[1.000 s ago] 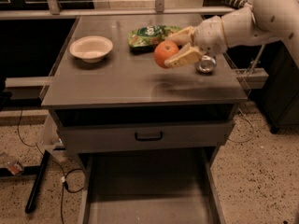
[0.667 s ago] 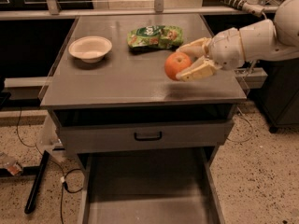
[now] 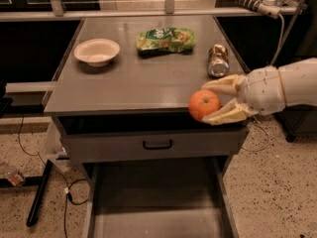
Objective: Place orange into middle drawer
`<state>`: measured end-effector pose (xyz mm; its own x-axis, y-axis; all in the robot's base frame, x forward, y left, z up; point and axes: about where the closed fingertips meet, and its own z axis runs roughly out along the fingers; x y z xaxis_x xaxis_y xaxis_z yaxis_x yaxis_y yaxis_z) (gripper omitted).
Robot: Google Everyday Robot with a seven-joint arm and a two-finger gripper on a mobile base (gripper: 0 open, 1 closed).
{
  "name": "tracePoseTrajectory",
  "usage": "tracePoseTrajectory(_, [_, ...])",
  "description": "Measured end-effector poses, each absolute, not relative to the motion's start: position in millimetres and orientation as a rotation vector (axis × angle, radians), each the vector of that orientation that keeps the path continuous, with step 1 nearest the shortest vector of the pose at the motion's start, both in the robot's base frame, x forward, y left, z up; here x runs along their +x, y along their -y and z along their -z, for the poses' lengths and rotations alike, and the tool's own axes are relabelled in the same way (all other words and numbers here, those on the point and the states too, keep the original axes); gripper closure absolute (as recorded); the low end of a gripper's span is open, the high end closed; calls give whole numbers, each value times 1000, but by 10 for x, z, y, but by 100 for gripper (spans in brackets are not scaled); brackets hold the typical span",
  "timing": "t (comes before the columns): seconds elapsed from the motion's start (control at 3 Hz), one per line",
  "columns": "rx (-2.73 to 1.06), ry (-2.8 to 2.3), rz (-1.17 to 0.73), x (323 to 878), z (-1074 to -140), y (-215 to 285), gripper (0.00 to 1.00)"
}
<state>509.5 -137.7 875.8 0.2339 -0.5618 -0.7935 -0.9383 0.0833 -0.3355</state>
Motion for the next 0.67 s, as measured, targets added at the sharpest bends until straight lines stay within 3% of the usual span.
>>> tracePoseTrajectory(0.67, [-1565,-1593,-524,4724,-7932,1360,100])
